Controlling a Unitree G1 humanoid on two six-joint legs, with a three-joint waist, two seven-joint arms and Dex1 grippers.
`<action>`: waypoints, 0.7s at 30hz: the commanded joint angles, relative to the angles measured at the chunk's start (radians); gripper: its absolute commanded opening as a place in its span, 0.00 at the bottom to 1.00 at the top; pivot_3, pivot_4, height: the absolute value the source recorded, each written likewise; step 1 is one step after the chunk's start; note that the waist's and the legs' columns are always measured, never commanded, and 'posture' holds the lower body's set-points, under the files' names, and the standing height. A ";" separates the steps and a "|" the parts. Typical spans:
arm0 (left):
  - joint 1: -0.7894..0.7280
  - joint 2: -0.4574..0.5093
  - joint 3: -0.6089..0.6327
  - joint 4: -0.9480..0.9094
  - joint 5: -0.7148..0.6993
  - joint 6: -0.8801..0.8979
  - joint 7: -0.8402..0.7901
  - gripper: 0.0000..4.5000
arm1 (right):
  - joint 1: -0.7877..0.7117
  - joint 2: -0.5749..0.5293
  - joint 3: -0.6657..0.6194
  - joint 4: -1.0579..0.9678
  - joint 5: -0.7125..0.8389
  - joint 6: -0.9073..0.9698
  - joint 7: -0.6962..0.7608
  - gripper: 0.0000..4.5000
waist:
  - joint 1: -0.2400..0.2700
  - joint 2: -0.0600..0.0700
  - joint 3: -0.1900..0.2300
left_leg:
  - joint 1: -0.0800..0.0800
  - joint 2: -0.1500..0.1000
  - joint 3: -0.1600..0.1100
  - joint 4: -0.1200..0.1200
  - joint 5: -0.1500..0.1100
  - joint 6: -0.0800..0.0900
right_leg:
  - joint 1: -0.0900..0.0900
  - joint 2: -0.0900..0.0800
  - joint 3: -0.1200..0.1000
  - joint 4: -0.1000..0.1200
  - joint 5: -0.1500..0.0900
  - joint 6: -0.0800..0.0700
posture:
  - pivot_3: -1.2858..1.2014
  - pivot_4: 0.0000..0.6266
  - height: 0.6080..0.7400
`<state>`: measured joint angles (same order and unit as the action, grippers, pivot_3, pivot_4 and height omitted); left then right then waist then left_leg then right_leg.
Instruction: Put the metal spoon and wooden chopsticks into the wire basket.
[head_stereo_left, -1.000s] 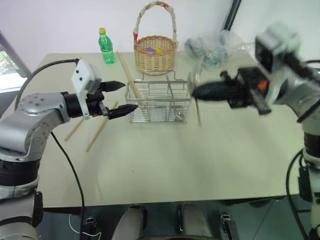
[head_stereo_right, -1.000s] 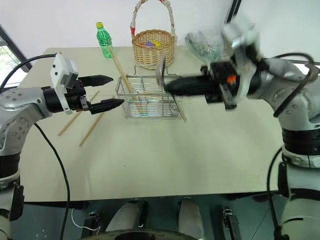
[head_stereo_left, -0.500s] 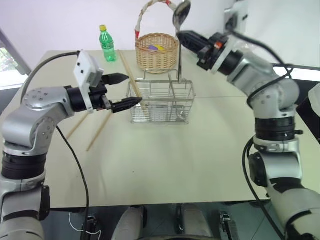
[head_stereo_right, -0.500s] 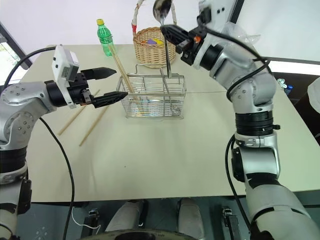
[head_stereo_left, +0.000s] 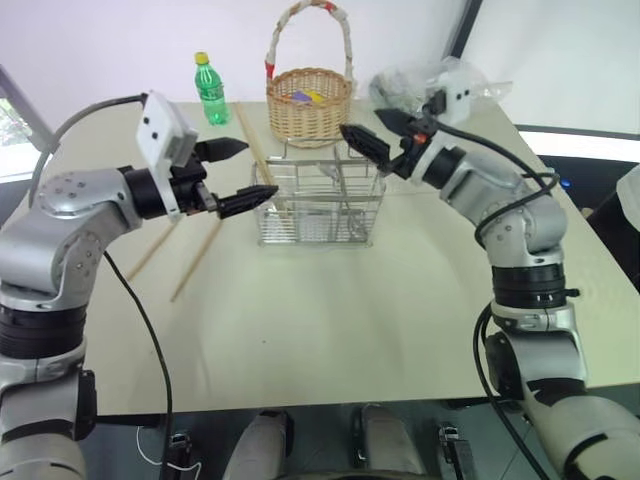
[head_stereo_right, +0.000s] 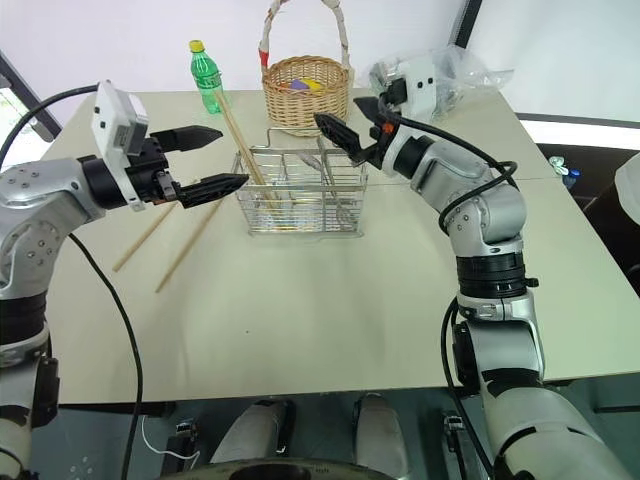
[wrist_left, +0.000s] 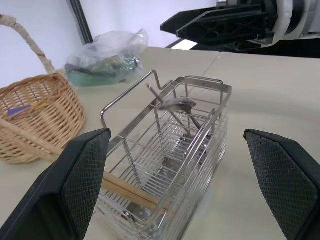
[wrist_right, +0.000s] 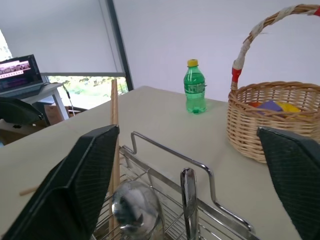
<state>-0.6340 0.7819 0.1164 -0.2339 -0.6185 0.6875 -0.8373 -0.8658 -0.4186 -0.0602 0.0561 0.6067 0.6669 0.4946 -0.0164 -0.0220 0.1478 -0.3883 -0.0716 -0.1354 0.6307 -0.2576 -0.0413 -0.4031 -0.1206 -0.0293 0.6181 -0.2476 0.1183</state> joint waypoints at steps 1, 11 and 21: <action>-0.026 0.025 0.060 0.025 0.018 -0.022 0.017 1.00 | -0.080 -0.073 -0.054 -0.073 0.035 0.001 0.094 0.96 | 0.001 0.001 0.000 | 0.000 0.000 0.000 0.000 0.000 0.000 | 0.000 0.000 0.000 0.000 0.000 0.000 | 0.52 0.24 0.50; -0.122 0.147 0.077 0.407 0.169 -0.003 0.080 1.00 | -0.005 -0.439 -0.089 -0.307 0.287 0.135 0.658 0.96 | 0.000 -0.001 0.000 | 0.001 0.001 0.000 0.000 -0.001 0.001 | 0.004 0.001 -0.001 -0.004 0.000 0.000 | 0.52 0.24 0.50; -0.173 0.205 -0.109 0.890 0.390 -0.191 -0.149 1.00 | 0.225 -0.442 -0.123 -0.470 0.326 0.164 0.564 0.96 | 0.003 -0.002 -0.001 | 0.003 0.001 0.001 -0.001 -0.001 0.002 | 0.003 0.000 0.000 -0.002 0.000 0.001 | 0.52 0.24 0.50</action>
<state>-0.7865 0.9643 0.0119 0.6120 -0.2588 0.5464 -0.9420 -0.6389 -0.8640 -0.1353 -0.3672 0.8951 0.8276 1.0909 -0.0137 -0.0235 0.1470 -0.3869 -0.0701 -0.1346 0.6301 -0.2586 -0.0399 -0.4018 -0.1206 -0.0295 0.6164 -0.2473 0.1191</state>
